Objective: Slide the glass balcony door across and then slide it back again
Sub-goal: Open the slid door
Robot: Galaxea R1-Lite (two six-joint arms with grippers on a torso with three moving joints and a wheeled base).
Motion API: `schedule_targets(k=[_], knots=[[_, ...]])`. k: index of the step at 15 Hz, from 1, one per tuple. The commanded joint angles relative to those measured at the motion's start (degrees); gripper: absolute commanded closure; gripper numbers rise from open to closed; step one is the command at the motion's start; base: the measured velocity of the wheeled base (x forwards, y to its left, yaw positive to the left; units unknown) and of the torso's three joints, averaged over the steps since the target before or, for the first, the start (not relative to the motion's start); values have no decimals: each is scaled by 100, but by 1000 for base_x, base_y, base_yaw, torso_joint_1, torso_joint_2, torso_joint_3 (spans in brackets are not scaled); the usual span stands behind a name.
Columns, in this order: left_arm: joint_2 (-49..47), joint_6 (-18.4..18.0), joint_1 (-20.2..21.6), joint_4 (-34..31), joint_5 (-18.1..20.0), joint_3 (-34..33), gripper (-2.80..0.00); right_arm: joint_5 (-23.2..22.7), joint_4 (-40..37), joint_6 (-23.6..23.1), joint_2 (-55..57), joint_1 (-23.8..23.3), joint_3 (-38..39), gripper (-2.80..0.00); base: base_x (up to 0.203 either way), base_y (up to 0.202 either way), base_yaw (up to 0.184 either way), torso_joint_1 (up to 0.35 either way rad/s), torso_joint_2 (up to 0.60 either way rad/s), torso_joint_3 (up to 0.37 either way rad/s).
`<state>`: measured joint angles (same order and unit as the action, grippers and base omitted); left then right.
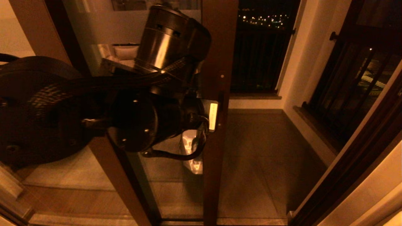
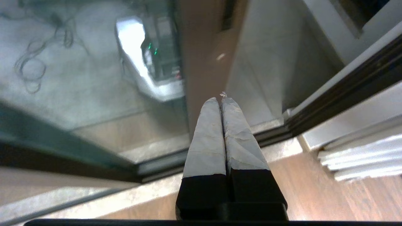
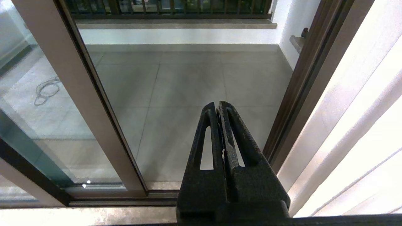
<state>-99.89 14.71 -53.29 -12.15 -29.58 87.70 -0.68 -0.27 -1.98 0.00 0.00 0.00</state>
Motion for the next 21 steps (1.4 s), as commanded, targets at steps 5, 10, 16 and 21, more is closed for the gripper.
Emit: schedule_targets(k=[5,10,16,21], knots=[[-1564,-37,-155,857,-49,1033,0,-2,0,-4,0,0,0,0,0,0,0,0,0,0],[-2686,-228,-164,1650,-26,1867,0,-2,0,-4,0,0,0,0,0,0,0,0,0,0],[-3346,-845,161,2365,-34,2479,0,-2,0,-4,0,0,0,0,0,0,0,0,0,0],[-3309,-922,597,2472,-55,2480,0,-2,0,-4,0,0,0,0,0,0,0,0,0,0]])
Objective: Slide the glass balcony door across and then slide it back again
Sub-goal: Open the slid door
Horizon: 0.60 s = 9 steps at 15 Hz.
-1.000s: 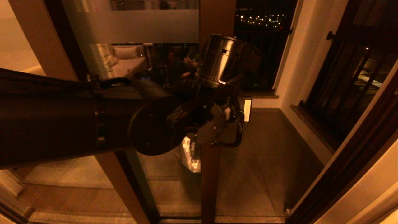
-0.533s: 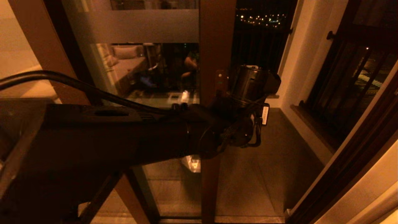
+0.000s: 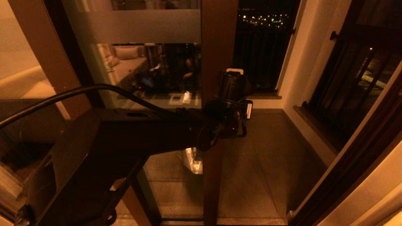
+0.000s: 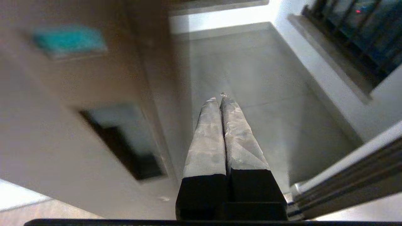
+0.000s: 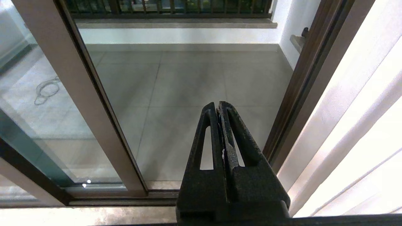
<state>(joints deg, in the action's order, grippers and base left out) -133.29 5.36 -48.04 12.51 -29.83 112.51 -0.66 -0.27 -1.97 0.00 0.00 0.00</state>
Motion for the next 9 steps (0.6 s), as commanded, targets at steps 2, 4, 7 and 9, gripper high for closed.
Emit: schedule_targets(k=[2,4,7,9], knots=[[17,-74,197,15,-58,-1,0,-4,0,-5,0,0,0,0,0,0,0,0,0,0],[-28,-199,284,29,-236,-1,0,-4,0,-5,0,0,0,0,0,0,0,0,0,0],[3,-202,304,18,-305,-43,0,-4,0,-5,0,0,0,0,0,0,0,0,0,0],[40,-193,313,15,-313,-71,0,-4,0,-5,0,0,0,0,0,0,0,0,0,0]])
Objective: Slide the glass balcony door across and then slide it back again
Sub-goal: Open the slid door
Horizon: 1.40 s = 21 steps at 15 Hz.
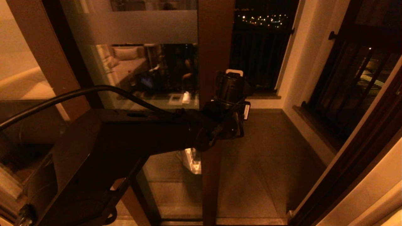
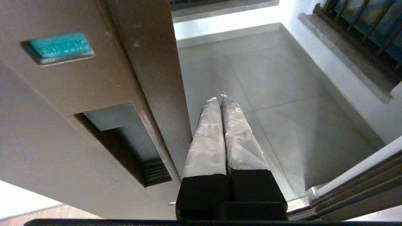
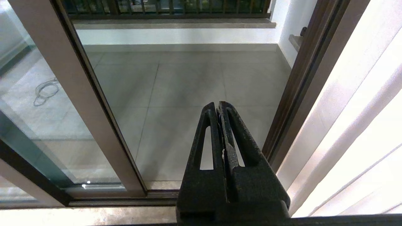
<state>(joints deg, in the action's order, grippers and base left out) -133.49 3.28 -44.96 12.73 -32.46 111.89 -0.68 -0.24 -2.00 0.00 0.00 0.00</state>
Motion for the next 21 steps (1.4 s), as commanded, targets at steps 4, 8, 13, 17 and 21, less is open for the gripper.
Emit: schedule_targets(k=[4,8,13,17,21], knots=[[167,14,24,-42,-58,-73,0,-2,-2,-2,0,0,0,0,0,0,0,0,0,0],[383,14,231,-41,-50,-288,0,-2,-2,-2,0,0,0,0,0,0,0,0,0,0],[638,6,369,-51,-50,-617,0,-2,-2,-2,0,0,0,0,0,0,0,0,0,0],[777,-10,485,-51,-50,-793,0,-2,-2,-2,0,0,0,0,0,0,0,0,0,0],[865,-57,740,-51,-41,-836,0,-2,-2,-2,0,0,0,0,0,0,0,0,0,0]])
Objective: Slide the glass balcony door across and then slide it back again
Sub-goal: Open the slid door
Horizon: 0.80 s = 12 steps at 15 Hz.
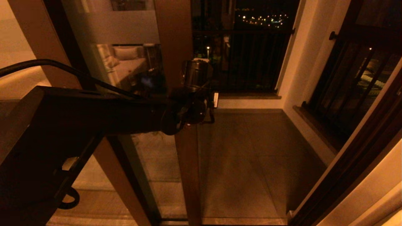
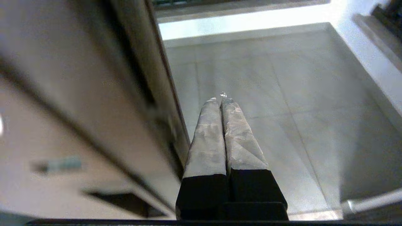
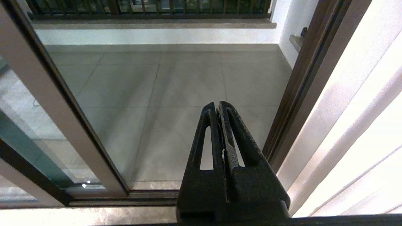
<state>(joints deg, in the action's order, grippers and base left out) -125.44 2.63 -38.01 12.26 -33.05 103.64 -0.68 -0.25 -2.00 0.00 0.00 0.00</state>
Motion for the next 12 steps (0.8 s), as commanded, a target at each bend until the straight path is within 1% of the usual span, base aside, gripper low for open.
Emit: schedule_targets(k=[1,6,12], knots=[[106,3,99,-5,18,-44,0,-3,-1,-2,0,0,0,0,0,0,0,0,0,0],[341,0,231,26,19,-427,0,-3,-1,-2,0,0,0,0,0,0,0,0,0,0],[620,13,537,39,35,-821,0,-3,-1,-2,0,0,0,0,0,0,0,0,0,0]])
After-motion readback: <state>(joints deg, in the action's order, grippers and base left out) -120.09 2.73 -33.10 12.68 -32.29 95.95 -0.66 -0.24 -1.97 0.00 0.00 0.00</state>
